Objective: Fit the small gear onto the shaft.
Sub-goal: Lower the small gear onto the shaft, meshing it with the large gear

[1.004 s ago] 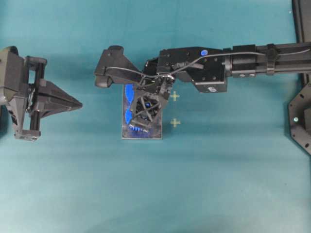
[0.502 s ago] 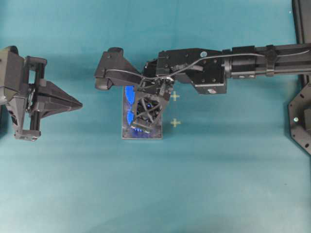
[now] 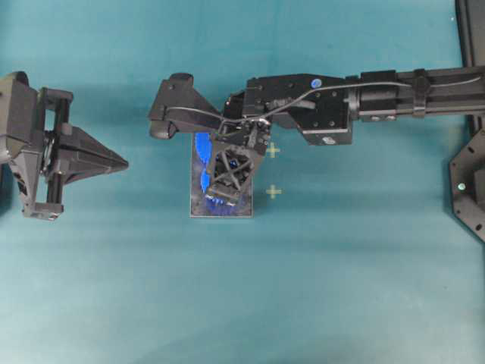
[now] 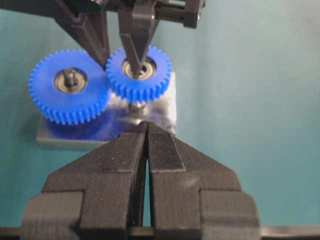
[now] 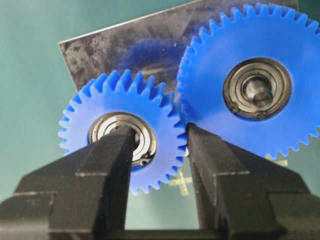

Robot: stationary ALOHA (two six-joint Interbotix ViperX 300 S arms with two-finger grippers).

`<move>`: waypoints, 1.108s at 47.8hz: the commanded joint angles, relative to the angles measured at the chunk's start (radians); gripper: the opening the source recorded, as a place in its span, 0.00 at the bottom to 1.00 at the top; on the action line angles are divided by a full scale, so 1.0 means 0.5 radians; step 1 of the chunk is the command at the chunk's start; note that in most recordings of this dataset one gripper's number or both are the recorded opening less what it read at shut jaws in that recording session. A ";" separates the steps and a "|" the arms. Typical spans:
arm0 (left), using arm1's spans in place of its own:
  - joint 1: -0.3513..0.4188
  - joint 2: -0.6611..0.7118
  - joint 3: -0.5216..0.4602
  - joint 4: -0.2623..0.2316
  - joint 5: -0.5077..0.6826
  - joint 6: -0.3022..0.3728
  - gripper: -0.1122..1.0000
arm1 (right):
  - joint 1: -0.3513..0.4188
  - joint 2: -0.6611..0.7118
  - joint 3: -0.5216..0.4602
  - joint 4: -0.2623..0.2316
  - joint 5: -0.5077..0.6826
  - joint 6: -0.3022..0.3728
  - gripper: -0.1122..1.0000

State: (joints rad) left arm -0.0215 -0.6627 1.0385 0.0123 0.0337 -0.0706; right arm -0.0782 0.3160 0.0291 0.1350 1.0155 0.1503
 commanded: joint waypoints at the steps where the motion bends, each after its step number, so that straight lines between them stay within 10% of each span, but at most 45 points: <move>1: 0.000 0.003 -0.021 0.006 -0.012 -0.003 0.10 | -0.003 -0.028 -0.037 0.003 0.000 0.009 0.42; 11: 0.000 0.000 -0.025 0.006 -0.021 -0.003 0.10 | -0.003 -0.031 -0.052 0.003 0.000 0.015 0.73; 25: 0.003 0.003 -0.028 0.006 -0.021 -0.003 0.10 | -0.012 -0.064 -0.181 0.003 0.021 0.006 0.68; 41: 0.000 0.003 -0.025 0.006 -0.021 -0.003 0.10 | -0.025 0.031 -0.199 0.003 0.034 -0.043 0.13; 53: 0.000 0.000 -0.021 0.006 -0.025 -0.003 0.10 | -0.034 0.089 -0.187 0.003 0.037 -0.031 0.08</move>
State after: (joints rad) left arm -0.0215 -0.6611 1.0385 0.0138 0.0307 -0.0706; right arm -0.0905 0.3697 -0.0614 0.1396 1.0308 0.1396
